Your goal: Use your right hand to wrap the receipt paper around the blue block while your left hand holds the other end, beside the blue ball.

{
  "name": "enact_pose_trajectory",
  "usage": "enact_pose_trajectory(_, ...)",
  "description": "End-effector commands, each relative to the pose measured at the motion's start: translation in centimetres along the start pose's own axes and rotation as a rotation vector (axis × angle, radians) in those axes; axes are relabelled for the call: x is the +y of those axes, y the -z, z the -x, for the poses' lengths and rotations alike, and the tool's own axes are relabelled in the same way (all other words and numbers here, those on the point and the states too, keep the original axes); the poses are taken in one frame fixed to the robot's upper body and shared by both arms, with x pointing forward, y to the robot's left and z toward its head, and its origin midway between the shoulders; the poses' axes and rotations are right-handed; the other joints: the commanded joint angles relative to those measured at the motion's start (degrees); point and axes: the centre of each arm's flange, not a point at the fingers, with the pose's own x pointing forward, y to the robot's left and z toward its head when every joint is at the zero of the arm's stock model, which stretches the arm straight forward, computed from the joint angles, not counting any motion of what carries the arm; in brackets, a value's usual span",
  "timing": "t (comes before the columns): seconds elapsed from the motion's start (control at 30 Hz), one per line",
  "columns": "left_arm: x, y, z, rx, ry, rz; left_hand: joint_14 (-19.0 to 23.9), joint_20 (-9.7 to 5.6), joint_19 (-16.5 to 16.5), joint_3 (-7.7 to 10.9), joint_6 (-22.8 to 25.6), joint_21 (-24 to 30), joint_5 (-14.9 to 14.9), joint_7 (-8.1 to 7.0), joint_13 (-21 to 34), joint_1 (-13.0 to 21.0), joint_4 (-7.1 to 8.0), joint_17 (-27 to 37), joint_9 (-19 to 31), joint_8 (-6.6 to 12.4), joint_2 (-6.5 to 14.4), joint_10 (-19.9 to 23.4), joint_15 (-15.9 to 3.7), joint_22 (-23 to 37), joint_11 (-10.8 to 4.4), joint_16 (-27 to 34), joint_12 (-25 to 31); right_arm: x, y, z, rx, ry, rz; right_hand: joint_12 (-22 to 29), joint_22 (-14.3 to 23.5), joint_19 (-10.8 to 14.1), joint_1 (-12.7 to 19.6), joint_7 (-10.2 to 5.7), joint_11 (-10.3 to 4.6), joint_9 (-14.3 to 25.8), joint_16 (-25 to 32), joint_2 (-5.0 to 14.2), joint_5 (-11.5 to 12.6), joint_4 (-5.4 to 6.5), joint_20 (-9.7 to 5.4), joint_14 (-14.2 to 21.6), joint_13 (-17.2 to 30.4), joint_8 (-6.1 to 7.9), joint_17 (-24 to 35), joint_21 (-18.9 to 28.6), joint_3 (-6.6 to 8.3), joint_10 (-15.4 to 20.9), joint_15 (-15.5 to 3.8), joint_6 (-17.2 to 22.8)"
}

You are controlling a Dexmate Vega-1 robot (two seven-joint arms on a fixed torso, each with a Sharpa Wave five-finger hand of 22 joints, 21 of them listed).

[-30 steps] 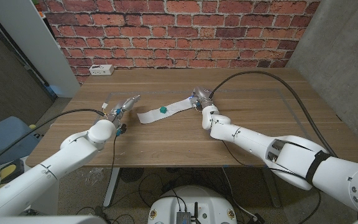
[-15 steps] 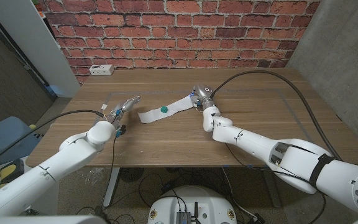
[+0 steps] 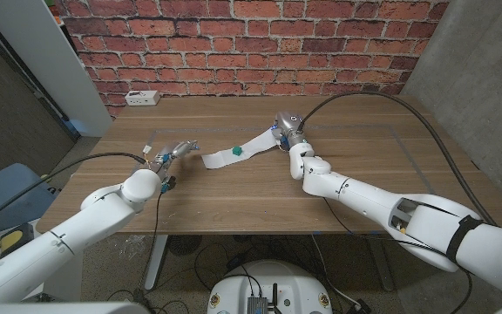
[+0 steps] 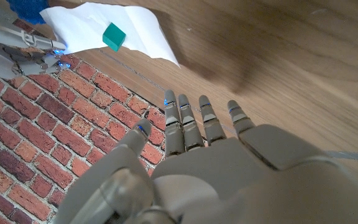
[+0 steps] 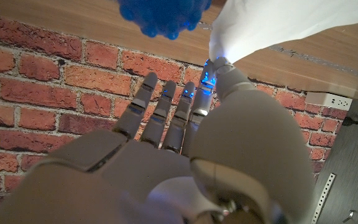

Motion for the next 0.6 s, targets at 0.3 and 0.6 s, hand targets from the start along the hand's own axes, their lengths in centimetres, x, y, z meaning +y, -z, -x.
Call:
enact_pose_trajectory(0.3,-1.4,-3.0,0.0,0.104,0.099,-0.323,-9.5,-1.17,-4.6,5.86,-5.6,-1.1,1.3,-2.24,0.4,6.0,-1.62,0.5,0.3,-1.91,2.7,-5.3,-1.59,0.6,-1.58,-2.2,-2.1,-1.9,-1.5,0.4,-0.093,-0.016,0.054,0.0,0.1,1.2,0.6,0.17,-0.07,0.9,-0.1,-0.17,-0.5,0.08,-0.28,1.7,0.0,0.59,-0.1,0.5,0.98,1.3,-8.32,0.4)
enact_pose_trajectory(0.6,-2.5,-4.7,-0.5,0.112,0.114,-0.462,-13.7,-1.31,-6.7,6.74,-8.7,-1.5,1.0,-4.2,0.3,7.4,-0.78,0.4,0.3,-2.27,2.8,-7.8,-2.97,0.7,-3.04,-2.1,-2.4,-2.0,-2.7,0.7,-0.131,-0.023,0.034,0.2,0.2,2.5,0.7,0.33,0.13,0.6,0.3,-0.17,-0.8,0.28,-0.33,4.3,0.0,1.08,-0.1,1.0,1.71,2.9,-8.41,0.6)
